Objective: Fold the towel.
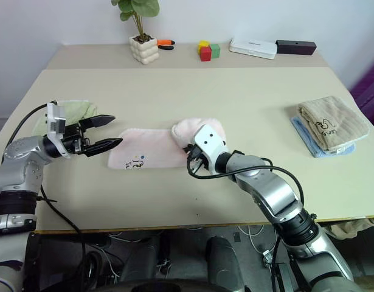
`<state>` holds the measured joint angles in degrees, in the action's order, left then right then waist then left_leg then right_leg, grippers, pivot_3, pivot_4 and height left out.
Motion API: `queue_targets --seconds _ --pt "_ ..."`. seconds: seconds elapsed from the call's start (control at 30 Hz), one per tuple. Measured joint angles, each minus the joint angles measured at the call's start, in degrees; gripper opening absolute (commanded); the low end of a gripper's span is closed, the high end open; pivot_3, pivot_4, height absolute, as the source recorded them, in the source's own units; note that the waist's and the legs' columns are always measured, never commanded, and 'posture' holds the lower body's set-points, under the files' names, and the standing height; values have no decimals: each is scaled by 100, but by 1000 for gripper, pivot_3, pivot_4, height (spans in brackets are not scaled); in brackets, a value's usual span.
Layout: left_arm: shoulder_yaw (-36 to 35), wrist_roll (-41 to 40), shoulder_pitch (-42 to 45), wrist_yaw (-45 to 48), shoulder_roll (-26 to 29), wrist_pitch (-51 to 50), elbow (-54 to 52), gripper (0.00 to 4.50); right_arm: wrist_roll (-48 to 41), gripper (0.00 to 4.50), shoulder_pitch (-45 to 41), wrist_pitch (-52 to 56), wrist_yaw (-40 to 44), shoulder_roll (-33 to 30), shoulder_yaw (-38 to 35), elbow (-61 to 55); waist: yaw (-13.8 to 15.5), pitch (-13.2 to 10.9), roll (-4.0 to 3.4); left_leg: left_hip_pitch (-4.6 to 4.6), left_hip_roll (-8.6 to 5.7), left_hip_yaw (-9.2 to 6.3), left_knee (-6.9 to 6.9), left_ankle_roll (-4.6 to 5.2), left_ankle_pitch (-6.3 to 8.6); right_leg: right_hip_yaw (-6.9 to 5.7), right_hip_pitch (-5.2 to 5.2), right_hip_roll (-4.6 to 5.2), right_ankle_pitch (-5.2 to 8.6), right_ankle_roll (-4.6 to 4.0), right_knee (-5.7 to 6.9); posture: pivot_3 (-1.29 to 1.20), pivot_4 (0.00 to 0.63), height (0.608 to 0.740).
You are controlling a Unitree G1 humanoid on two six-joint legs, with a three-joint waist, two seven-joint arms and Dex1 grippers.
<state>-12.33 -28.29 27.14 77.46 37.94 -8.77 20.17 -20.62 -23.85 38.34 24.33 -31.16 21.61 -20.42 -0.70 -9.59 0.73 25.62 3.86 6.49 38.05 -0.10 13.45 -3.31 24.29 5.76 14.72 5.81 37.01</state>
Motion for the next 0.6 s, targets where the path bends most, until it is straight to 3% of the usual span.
queue_targets --seconds 0.23,0.33,0.5,0.6 --pt "-28 -122 -55 -22 45 -185 -130 4500 508 57 1 -126 315 219 286 42 4 0 0 0 0 0 0 0 0 -1 1 0 0 0 2 0 150 735" --pt "-27 -139 -89 -25 44 -205 -131 4500 591 924 15 -124 418 338 277 43 -2 0 0 0 0 0 0 0 0 -1 1 0 0 0 3 0 150 735" --pt "-26 -154 -89 -36 44 -206 -131 4500 726 3316 32 -120 612 291 275 33 6 0 0 0 0 1 0 -1 0 -1 1 0 0 0 2 0 150 735" --pt "-18 -156 -86 -34 41 -206 -130 4500 550 3316 126 -115 969 149 91 -95 7 0 0 0 0 0 0 0 0 -1 1 0 0 0 2 0 150 735"
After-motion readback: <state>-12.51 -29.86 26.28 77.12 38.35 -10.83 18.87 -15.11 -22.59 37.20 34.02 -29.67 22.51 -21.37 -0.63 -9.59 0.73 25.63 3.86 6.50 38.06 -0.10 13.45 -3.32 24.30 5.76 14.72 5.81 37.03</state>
